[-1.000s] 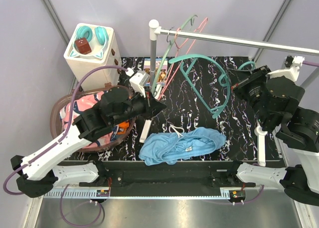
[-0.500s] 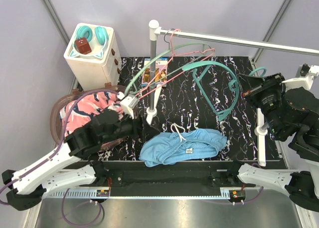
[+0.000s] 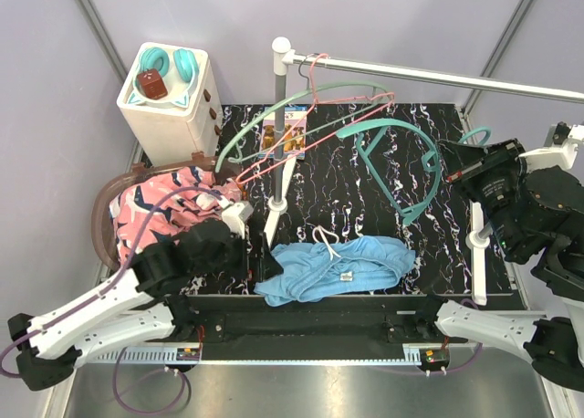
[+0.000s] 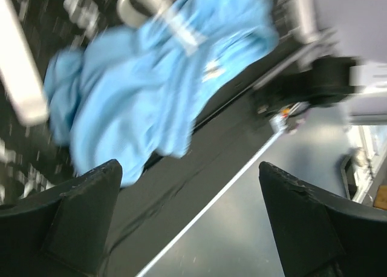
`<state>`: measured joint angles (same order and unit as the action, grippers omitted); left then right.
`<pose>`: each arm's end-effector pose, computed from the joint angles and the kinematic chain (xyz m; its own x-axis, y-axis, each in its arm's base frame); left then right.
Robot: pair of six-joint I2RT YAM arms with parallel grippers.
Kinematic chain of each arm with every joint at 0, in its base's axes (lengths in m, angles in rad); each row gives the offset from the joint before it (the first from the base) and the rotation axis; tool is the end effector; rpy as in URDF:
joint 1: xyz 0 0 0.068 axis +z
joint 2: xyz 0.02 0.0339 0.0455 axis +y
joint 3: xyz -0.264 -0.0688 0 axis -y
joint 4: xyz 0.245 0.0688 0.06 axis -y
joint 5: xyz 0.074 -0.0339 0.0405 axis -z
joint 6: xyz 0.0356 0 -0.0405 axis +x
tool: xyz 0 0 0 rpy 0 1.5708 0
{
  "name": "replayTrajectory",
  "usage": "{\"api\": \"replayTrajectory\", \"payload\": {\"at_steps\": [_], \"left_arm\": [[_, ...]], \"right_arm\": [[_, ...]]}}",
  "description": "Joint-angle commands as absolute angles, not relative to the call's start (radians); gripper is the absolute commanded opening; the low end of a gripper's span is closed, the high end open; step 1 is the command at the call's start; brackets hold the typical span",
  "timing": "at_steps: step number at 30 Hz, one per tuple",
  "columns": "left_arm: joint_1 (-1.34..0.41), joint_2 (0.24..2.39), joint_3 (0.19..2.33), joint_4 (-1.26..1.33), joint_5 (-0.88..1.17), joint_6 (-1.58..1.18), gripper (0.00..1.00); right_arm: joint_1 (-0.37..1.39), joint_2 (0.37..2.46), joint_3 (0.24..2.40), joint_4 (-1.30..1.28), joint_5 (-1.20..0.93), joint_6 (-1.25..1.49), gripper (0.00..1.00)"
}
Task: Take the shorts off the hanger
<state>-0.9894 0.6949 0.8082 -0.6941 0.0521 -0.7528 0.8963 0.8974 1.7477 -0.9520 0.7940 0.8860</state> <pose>0.0783 -0.1226 0.3097 -0.8068 -0.0155 -0.5906 0.4205 0.6872 -0.5924 0.0638 0.0391 0.5335 -0.1210 0.7181 -0.6853 -0.0169 0.6888 0.7247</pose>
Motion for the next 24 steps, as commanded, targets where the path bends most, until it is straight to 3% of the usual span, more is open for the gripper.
{"api": "replayTrajectory", "payload": {"at_steps": [1, 19, 22, 24], "left_arm": [[-0.991, 0.722, 0.736, -0.716, 0.02, -0.894, 0.99], [-1.04, 1.261, 0.681, -0.394, 0.044, -0.776, 0.99], [-1.067, 1.324, 0.68, -0.373, 0.026, -0.772, 0.83], [-1.078, 1.332, 0.649, -0.354, 0.002, -0.778, 0.6]], "right_arm": [[0.902, 0.891, 1.767, -0.907, 0.815, 0.859, 0.0], [0.902, 0.833, 1.658, -0.897, 0.765, 0.943, 0.0], [0.902, 0.828, 1.638, -0.899, 0.759, 0.956, 0.0], [0.9, 0.827, 1.634, -0.899, 0.761, 0.96, 0.0]]}}
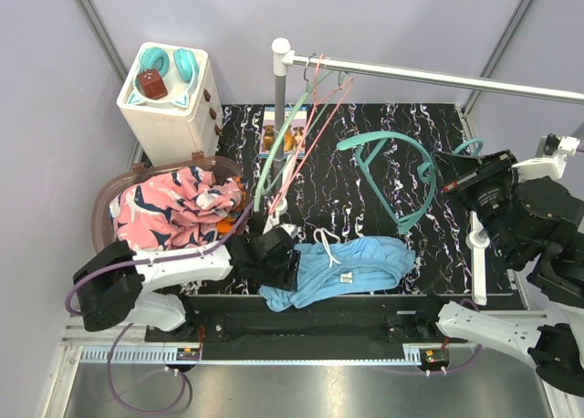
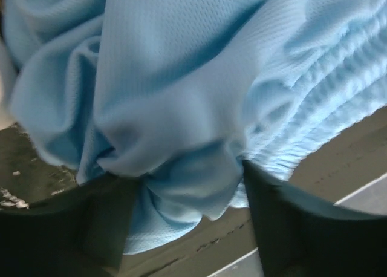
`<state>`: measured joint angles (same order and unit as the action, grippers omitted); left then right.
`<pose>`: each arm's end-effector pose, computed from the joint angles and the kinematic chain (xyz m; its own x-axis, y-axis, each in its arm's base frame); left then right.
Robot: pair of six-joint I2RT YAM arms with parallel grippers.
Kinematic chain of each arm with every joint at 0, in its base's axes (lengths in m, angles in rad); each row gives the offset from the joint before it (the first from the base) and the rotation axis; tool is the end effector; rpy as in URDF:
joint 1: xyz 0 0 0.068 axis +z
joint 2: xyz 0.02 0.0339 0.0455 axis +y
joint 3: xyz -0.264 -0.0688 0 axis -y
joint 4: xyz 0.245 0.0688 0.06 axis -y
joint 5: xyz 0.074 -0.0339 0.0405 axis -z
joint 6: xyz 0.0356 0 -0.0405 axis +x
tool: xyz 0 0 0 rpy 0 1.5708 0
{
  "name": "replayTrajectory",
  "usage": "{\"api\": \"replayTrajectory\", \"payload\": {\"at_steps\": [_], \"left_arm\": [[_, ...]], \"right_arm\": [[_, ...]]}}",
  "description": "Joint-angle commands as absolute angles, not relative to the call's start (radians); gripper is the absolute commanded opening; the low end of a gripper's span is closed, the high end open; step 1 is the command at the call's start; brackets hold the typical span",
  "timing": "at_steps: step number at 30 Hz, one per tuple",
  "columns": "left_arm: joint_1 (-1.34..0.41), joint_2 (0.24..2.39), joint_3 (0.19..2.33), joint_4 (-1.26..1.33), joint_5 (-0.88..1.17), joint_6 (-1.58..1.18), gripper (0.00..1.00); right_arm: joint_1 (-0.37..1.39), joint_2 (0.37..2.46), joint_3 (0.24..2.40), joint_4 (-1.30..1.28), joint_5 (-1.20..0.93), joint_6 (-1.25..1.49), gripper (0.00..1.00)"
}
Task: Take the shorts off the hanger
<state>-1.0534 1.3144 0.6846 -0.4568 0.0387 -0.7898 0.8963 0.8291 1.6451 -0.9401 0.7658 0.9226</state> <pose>0.1162 -0.2070 0.1761 -0.9313 0.2016 -0.3034 0.3068 0.8832 -0.3547 0.0597 0.0351 0.5154 -0.1531 0.7287 -0.6675 -0.0190 0.6732 0.7392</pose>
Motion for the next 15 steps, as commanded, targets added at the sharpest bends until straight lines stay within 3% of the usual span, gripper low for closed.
{"api": "replayTrajectory", "payload": {"at_steps": [1, 2, 3, 6, 12, 15], "left_arm": [[-1.081, 1.315, 0.629, -0.344, 0.003, -0.788, 0.52], [-1.081, 1.299, 0.612, -0.336, 0.003, -0.796, 0.44], [-1.081, 1.28, 0.583, -0.337, 0.003, -0.804, 0.26], [-1.081, 1.16, 0.565, -0.377, -0.049, -0.813, 0.02], [-1.031, 0.882, 0.721, -0.635, -0.149, -0.761, 0.0], [-0.903, 0.801, 0.862, -0.768, -0.169, -0.707, 0.0]], "right_arm": [[0.902, 0.828, 1.631, -0.899, 0.761, 0.96, 0.0], [0.902, 0.828, 1.631, -0.9, 0.765, 0.959, 0.0], [0.902, 0.83, 1.631, -0.899, 0.765, 0.957, 0.0], [0.902, 0.833, 1.629, -0.897, 0.767, 0.951, 0.0], [0.902, 0.828, 1.62, -0.893, 0.773, 0.942, 0.0], [0.902, 0.83, 1.631, -0.893, 0.776, 0.927, 0.0]]}}
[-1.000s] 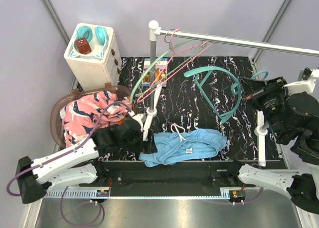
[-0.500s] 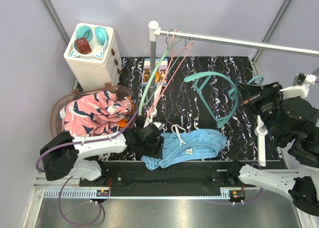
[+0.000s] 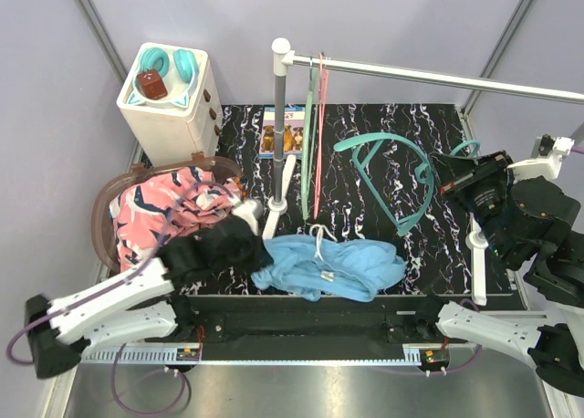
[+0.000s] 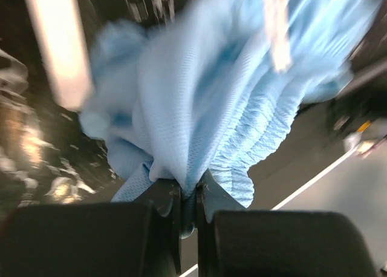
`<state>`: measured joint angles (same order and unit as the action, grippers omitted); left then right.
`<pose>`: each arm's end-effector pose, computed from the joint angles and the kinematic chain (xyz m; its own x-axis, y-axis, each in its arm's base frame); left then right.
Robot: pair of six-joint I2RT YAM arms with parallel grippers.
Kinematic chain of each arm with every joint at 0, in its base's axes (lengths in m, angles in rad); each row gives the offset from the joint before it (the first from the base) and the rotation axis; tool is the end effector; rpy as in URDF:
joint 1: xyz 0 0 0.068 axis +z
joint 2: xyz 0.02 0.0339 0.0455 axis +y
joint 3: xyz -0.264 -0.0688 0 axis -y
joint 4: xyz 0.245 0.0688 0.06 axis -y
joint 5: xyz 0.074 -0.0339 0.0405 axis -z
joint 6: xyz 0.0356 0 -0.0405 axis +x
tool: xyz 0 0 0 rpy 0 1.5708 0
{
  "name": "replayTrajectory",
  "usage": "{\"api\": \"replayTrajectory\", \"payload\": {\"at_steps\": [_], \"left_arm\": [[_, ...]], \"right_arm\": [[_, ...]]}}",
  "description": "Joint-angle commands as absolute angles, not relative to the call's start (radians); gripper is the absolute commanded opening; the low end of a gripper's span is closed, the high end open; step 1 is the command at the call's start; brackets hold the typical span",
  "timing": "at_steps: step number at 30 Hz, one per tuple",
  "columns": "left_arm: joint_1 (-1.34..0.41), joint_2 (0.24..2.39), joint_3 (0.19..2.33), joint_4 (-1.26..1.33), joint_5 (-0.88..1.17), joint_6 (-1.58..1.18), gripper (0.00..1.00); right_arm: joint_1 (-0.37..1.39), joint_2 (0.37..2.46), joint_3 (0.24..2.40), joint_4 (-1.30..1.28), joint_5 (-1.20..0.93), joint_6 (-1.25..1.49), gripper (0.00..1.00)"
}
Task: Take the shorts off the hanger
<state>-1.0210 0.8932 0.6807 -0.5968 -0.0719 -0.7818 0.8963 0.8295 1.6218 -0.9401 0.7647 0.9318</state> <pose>0.0974 -0.1540 0.2469 -0.8493 0.0410 -0.5263 0.3187 0.8346 -0.4492 0.0628 0.0390 0.5101 -0.1640 0.7224 -0.6717 -0.0072 0.6800 0.7331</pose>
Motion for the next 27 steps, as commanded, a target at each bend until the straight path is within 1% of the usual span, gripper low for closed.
{"api": "replayTrajectory", "payload": {"at_steps": [1, 2, 4, 5, 7, 8, 9, 11, 12, 14, 15, 17, 18, 21, 24, 25, 27], "left_arm": [[-0.873, 0.779, 0.9, -0.794, -0.173, -0.694, 0.0], [-0.846, 0.773, 0.993, -0.839, -0.179, -0.68, 0.0], [-0.754, 0.796, 1.092, -0.873, -0.173, -0.629, 0.0], [-0.727, 0.811, 1.217, -0.908, -0.176, -0.612, 0.0], [-0.667, 0.874, 1.343, -0.958, -0.214, -0.569, 0.0], [-0.651, 0.897, 1.459, -0.971, -0.238, -0.562, 0.0], [-0.615, 0.943, 1.527, -0.979, -0.256, -0.537, 0.0], [-0.583, 0.989, 1.641, -0.98, -0.279, -0.506, 0.0], [-0.557, 1.035, 1.764, -0.977, -0.287, -0.471, 0.0], [-0.537, 1.086, 1.894, -0.976, -0.308, -0.412, 0.0], [-0.522, 1.138, 2.016, -0.979, -0.316, -0.393, 0.0], [-0.509, 1.184, 2.147, -0.98, -0.354, -0.342, 0.0], [-0.502, 1.225, 2.261, -0.977, -0.383, -0.325, 0.0], [-0.5, 1.265, 2.35, -0.942, -0.452, -0.241, 0.0], [-0.495, 1.232, 2.274, -0.85, -0.616, -0.192, 0.0], [-0.494, 1.218, 2.22, -0.801, -0.639, -0.18, 0.0], [-0.494, 1.178, 2.192, -0.772, -0.705, -0.16, 0.0]], "right_arm": [[0.902, 0.83, 1.635, -0.893, 0.776, 0.923, 0.0], [0.902, 0.83, 1.635, -0.894, 0.776, 0.919, 0.0], [0.902, 0.825, 1.634, -0.893, 0.776, 0.913, 0.0], [0.902, 0.824, 1.632, -0.893, 0.779, 0.91, 0.0], [0.902, 0.825, 1.628, -0.893, 0.778, 0.904, 0.0], [0.902, 0.83, 1.628, -0.893, 0.782, 0.891, 0.0], [0.9, 0.834, 1.631, -0.893, 0.782, 0.882, 0.0], [0.9, 0.842, 1.647, -0.891, 0.773, 0.847, 0.0], [0.902, 0.844, 1.652, -0.884, 0.766, 0.83, 0.0], [0.902, 0.838, 1.649, -0.865, 0.747, 0.78, 0.0], [0.902, 0.831, 1.641, -0.864, 0.749, 0.772, 0.0], [0.902, 0.824, 1.632, -0.862, 0.752, 0.761, 0.0], [0.902, 0.818, 1.625, -0.864, 0.752, 0.758, 0.0], [0.902, 0.813, 1.628, -0.864, 0.753, 0.747, 0.0], [0.902, 0.824, 1.655, -0.864, 0.759, 0.71, 0.0], [0.902, 0.828, 1.666, -0.864, 0.767, 0.68, 0.0], [0.902, 0.848, 1.699, -0.864, 0.776, 0.651, 0.0]]}}
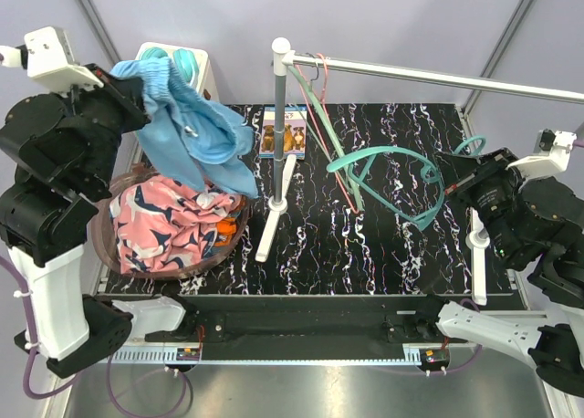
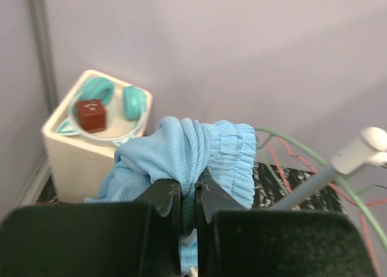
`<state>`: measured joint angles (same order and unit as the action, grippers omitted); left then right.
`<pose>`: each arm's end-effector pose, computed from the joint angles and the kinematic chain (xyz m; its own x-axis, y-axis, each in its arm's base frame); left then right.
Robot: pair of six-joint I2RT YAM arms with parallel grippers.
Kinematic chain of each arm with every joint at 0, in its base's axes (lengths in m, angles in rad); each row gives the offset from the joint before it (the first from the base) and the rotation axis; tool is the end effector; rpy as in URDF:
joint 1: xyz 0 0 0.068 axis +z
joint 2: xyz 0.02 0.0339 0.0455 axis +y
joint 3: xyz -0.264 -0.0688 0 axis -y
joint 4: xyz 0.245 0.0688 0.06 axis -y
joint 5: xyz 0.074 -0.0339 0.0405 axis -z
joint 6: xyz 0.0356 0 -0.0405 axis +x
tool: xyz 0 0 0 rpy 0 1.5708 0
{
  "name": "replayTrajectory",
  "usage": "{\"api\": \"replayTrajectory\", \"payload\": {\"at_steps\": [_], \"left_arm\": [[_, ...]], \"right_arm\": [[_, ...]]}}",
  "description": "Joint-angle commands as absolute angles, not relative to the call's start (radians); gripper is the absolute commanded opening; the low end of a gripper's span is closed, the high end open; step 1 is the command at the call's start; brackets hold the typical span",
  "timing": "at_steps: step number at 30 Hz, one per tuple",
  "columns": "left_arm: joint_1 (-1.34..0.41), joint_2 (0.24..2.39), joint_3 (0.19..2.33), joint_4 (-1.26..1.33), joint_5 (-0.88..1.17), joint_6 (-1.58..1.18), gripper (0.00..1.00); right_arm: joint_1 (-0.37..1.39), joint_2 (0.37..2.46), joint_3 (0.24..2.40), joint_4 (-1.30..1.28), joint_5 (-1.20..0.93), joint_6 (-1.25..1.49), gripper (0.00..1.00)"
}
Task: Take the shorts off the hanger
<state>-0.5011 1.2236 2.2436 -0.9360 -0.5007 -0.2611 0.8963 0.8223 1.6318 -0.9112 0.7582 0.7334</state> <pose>0.1066 -0.0389 0.6107 0.0706 -0.2969 -0.9523 0.0208 0.9549 -0.2961 0.0599 0.0357 0.5156 -0.1407 0.6023 -0.7858 -0.0615 0.7868 0.6141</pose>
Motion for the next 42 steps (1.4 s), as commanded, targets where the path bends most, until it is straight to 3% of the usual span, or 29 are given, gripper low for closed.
{"api": "replayTrajectory", "payload": {"at_steps": [1, 9, 14, 18, 19, 23, 27, 28, 31, 42], "left_arm": [[-0.494, 1.167, 2.178, -0.758, -0.722, -0.158, 0.0], [-0.494, 0.962, 1.895, -0.762, -0.784, -0.235, 0.0], [-0.483, 0.948, 1.692, -0.854, -0.805, -0.356, 0.0], [-0.329, 1.056, 1.45, -0.882, -0.551, -0.466, 0.0], [-0.211, 1.081, 1.409, -0.893, -0.488, -0.55, 0.0], [-0.006, 1.216, 1.345, -0.969, -0.119, -0.667, 0.01], [-0.008, 1.149, 1.335, -1.019, -0.13, -0.689, 0.58], [-0.008, 1.117, 1.333, -1.022, -0.143, -0.696, 0.78], [-0.04, 1.06, 1.382, -1.088, -0.143, -0.721, 0.86], [-0.115, 0.842, 1.402, -0.875, 0.444, -0.716, 0.91]], "right_arm": [[0.903, 0.854, 1.707, -0.864, 0.782, 0.626, 0.0], [0.902, 0.911, 1.738, -0.819, 0.756, 0.543, 0.0], [0.902, 0.916, 1.724, -0.808, 0.738, 0.552, 0.0], [0.902, 0.9, 1.713, -0.805, 0.703, 0.583, 0.0], [0.902, 0.896, 1.71, -0.805, 0.692, 0.584, 0.0], [0.902, 0.871, 1.71, -0.81, 0.614, 0.58, 0.0], [0.903, 0.858, 1.701, -0.834, 0.543, 0.597, 0.0], [0.904, 0.856, 1.697, -0.839, 0.531, 0.598, 0.0], [0.902, 0.827, 1.66, -0.838, 0.459, 0.571, 0.0], [0.902, 0.709, 1.52, -0.819, 0.142, 0.373, 0.0]]}}
